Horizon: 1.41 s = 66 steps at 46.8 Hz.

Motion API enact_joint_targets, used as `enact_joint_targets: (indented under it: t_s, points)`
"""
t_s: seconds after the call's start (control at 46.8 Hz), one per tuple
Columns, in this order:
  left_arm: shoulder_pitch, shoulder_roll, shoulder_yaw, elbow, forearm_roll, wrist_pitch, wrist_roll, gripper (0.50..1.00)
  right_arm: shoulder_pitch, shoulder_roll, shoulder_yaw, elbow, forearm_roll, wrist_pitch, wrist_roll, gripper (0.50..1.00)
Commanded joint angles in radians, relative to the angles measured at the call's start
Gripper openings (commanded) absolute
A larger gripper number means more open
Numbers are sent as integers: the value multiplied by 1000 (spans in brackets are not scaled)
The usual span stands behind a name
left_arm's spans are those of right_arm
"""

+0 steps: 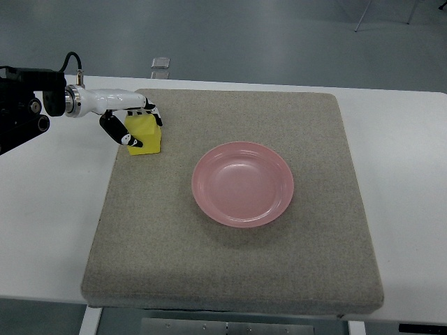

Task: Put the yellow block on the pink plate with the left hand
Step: 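Lower the left hand and close fingers around the yellow cube, then lift the cube and carry it with the left hand onto the pink plate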

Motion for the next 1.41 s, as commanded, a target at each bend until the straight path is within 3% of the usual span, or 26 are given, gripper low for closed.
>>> enact_joint_targets:
  t_s: [0.0, 0.278, 0.449, 0.94, 1.388]
  points:
    - [-1, 0, -6, 3, -1, 3, 0, 500, 0, 0, 0, 0, 0, 0, 0, 924]
    - [-28, -21, -21, 58, -6, 34, -7, 500, 0, 0, 0, 0, 0, 0, 0, 924]
    - [-45, -26, -46, 34, 2, 34, -7, 500, 0, 0, 0, 0, 0, 0, 0, 924]
    - [-55, -21, -104, -227, 13, 32, -11, 500, 0, 0, -1, 0, 0, 0, 0, 924]
    - [-61, -81, -109, -330, 28, 26, -14, 500, 0, 0, -1, 0, 0, 0, 0, 924]
